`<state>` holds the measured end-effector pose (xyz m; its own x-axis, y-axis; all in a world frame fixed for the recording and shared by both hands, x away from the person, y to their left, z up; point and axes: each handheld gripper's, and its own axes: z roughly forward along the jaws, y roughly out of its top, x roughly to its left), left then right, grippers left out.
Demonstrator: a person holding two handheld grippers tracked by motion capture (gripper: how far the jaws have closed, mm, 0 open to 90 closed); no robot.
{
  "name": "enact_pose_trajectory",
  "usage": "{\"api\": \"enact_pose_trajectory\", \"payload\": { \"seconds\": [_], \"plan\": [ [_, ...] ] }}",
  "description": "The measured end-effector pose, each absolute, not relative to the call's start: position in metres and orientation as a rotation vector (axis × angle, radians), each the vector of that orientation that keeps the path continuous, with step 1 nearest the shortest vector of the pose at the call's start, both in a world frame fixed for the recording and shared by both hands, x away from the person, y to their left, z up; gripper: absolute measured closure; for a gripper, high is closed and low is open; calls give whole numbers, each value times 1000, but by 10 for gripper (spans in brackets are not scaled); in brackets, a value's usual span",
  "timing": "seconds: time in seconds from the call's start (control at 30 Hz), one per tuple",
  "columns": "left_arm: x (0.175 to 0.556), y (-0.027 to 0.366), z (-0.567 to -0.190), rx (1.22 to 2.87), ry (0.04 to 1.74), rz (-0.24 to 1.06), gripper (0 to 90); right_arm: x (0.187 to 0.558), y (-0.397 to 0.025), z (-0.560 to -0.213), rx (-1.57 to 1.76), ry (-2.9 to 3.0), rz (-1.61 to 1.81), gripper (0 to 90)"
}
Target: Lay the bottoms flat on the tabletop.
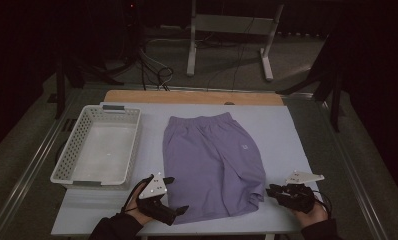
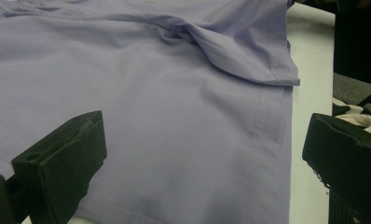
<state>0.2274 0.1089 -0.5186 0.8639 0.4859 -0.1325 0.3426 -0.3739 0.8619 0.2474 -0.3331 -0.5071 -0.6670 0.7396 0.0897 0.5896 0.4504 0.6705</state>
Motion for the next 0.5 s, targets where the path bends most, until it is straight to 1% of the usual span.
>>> {"api": "enact_pose_trajectory", "payload": {
  "seconds": [0.07, 0.1, 0.13, 0.2, 0.33, 0.37, 0.4, 0.43, 0.5],
  "plan": [
    [227, 109, -519, 2001, 601, 173, 4, 247, -332, -508, 1163, 2485, 1032, 705],
    [227, 109, -519, 2001, 602, 173, 3, 245, -326, -511, 1142, 2504, 1071, 641],
    [227, 109, -519, 1999, 606, 171, 3, 245, -323, -512, 1124, 2504, 1074, 631],
    [227, 109, -518, 1996, 605, 172, 4, 243, -315, -515, 1116, 2547, 1039, 614],
    [227, 109, -518, 1998, 605, 172, 4, 239, -310, -520, 1047, 2562, 962, 616],
    [227, 109, -518, 1997, 602, 173, 3, 237, -308, -519, 1011, 2551, 924, 744],
    [227, 109, -518, 1997, 602, 173, 3, 237, -308, -519, 1011, 2551, 924, 744],
    [227, 109, -518, 1998, 600, 171, 4, 238, -307, -518, 1015, 2560, 914, 878],
    [227, 109, -518, 1999, 600, 168, 4, 239, -308, -515, 1009, 2575, 882, 887]
  ]
}}
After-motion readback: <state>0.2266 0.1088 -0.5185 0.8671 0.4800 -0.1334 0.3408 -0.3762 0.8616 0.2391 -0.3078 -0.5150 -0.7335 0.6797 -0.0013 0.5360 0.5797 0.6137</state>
